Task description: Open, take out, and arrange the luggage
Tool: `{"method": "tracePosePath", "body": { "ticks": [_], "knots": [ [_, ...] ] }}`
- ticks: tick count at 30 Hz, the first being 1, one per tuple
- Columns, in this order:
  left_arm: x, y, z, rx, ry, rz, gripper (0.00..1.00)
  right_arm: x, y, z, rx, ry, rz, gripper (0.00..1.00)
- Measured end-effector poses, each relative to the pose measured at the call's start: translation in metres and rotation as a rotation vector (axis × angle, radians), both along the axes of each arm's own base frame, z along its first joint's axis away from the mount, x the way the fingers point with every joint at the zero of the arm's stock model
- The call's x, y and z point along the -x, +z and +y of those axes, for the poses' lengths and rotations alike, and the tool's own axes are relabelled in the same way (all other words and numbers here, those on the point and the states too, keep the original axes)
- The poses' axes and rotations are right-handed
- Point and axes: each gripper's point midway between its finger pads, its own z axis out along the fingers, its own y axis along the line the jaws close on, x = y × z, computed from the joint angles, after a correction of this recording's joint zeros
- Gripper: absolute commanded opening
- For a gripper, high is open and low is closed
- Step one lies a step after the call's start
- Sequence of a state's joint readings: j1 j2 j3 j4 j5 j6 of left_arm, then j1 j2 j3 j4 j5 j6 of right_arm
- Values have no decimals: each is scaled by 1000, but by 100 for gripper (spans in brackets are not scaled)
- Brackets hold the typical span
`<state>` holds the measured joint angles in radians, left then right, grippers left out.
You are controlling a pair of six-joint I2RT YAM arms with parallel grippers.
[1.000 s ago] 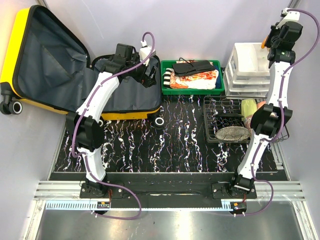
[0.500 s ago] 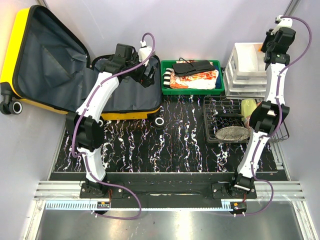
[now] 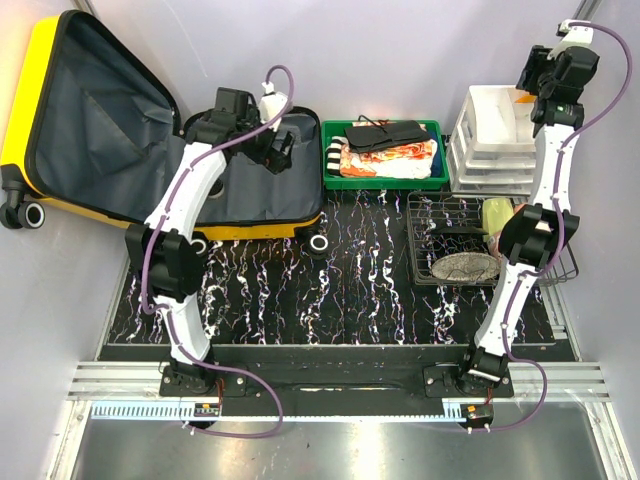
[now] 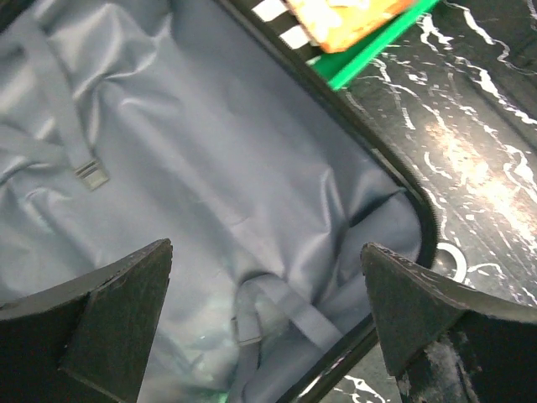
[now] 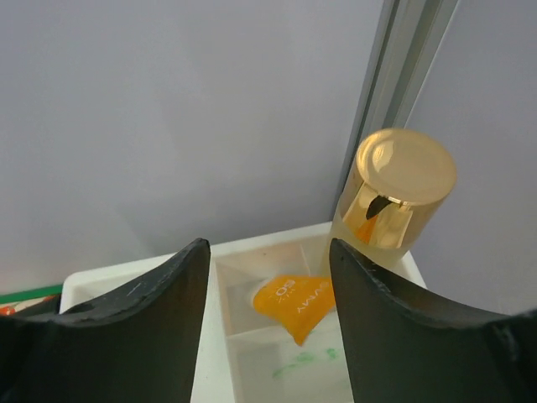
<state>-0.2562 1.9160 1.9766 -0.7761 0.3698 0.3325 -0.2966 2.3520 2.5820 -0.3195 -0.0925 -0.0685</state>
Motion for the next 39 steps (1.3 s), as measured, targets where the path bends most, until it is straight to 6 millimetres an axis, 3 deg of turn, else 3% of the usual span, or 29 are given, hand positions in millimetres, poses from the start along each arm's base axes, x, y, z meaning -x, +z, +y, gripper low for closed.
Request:
{"method": "tracePosePath", "body": {
  "ticks": [5,11,16,20,24,29,34,39],
  "knots": [
    [-17,7,50,3,103,-13,99,1,25,1,20,7,-63,73],
    [-21,11,115,6,213,13,99,8,50,12,26,53,-111,74],
    [-23,1,170,-43,266,43,96,24,76,40,8,150,-132,78],
    [-23,-32,204,-119,277,112,96,41,83,82,-18,258,-112,81],
    [-26,-75,216,-198,248,201,97,51,74,138,-39,392,-73,83],
    [-31,-126,217,-232,209,300,98,56,37,191,-80,527,15,84],
    [-37,-157,218,-234,202,346,98,62,8,207,-115,572,87,84],
    [-51,-173,221,-230,225,330,99,68,5,211,-123,585,105,84]
  ]
}}
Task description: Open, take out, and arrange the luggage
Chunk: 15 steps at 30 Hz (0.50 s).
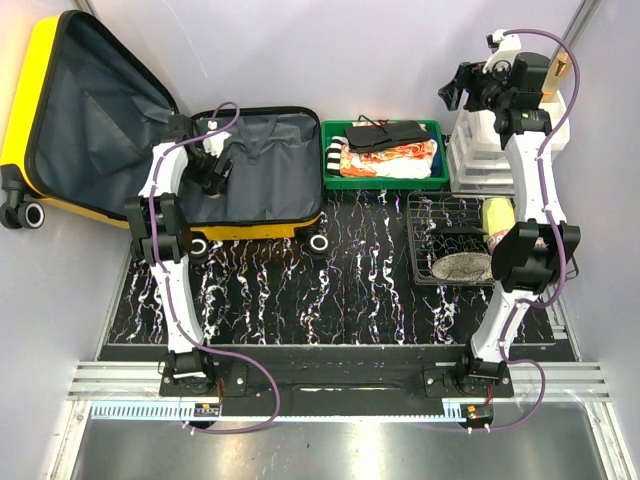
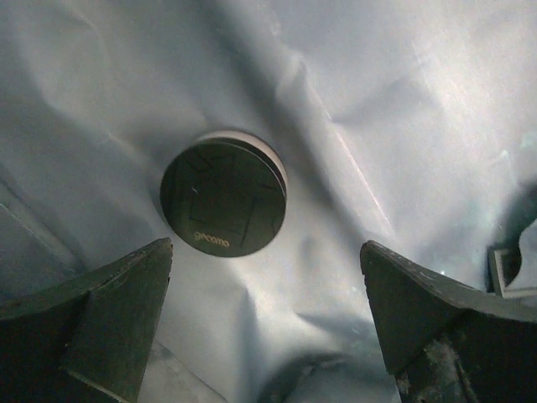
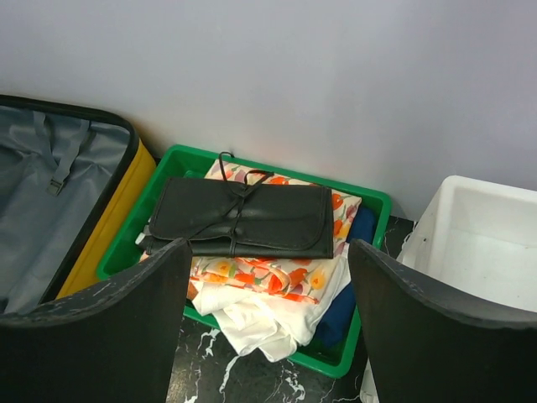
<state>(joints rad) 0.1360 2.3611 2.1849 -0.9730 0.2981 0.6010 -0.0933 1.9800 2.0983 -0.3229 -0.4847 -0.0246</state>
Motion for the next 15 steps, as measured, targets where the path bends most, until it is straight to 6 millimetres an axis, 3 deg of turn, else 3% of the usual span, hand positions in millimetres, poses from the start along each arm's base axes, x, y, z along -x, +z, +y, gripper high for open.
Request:
{"method": "tracePosePath", "body": {
  "ticks": [8,15],
  "knots": [
    [-23,-23,1,33,77,-33,99,15,21,5,11,10,-28,85],
    [-35,-22,1,74,141,-59,99,19,26,7,25,14,-31,86]
  ]
}}
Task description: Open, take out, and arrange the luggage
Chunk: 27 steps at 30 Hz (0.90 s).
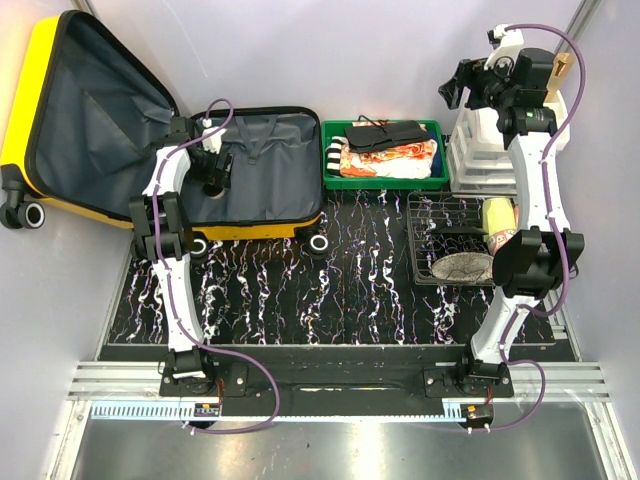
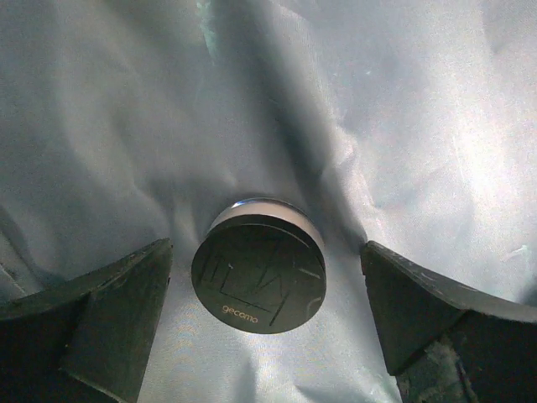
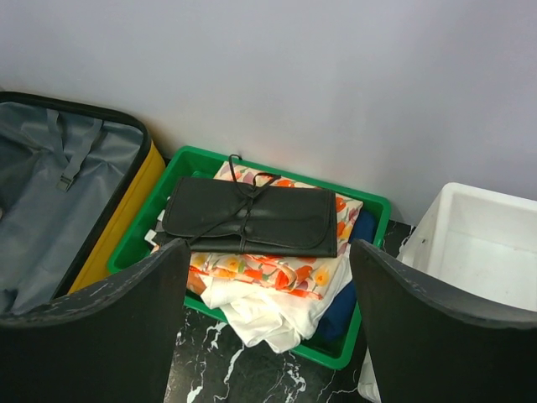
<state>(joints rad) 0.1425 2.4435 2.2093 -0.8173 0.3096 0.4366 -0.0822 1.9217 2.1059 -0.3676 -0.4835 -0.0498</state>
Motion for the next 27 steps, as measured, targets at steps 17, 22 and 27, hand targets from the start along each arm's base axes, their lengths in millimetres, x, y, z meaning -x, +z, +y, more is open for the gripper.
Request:
{"method": "tracePosePath", "body": {
  "ticks": [17,22,27],
  "knots": [
    [7,-4,-2,58,20,31,81,3,0,3,4,7,12,87],
    [16,-9,2,73,25,63,52,3,10,3,5,8,-12,87],
    [20,-11,2,92,22,76,39,3,10,3,5,8,-9,87]
  ]
}}
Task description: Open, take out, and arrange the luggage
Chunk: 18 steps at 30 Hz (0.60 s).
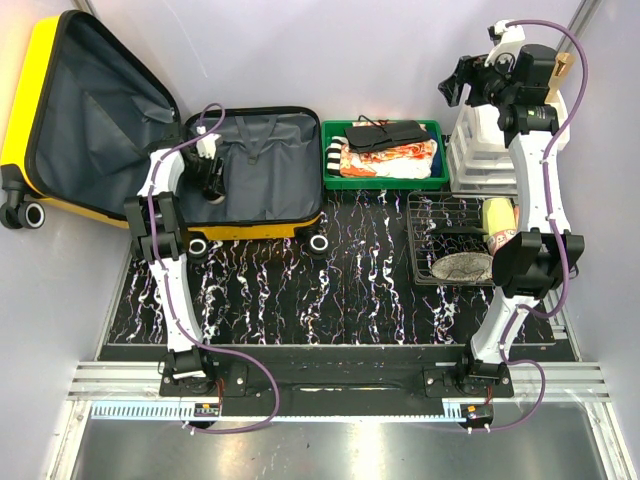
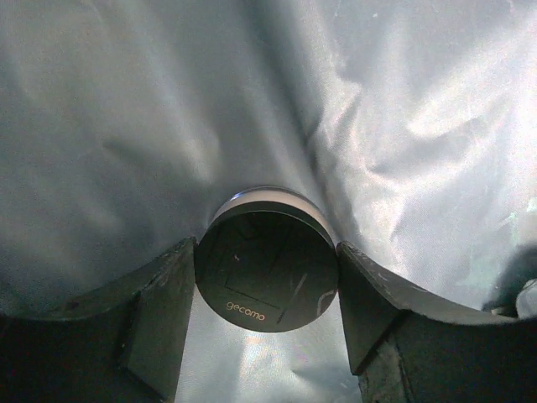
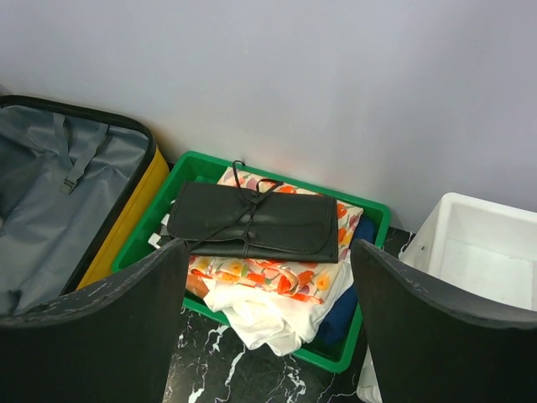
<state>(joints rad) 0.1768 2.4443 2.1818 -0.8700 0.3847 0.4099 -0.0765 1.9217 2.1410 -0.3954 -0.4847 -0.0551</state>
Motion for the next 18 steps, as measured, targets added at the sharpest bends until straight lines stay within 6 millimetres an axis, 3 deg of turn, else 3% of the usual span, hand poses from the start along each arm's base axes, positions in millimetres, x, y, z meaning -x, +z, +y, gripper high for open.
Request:
{"method": "tracePosePath", "body": {
  "ticks": [7,11,14,18],
  "knots": [
    [11,8,-9,3,-15,19,29,-1,-6,0,0,0,7,87],
    [14,43,-32,-27,-73,-25,27,0,-18,0,-2,-1,31,88],
    [15,88,-74,-66,-186,-120,27,1,-26,0,-1,-1,47,89],
    [36,152,-165,-93,-411,-266,27,8,-38,0,9,0,71,90]
  ]
}}
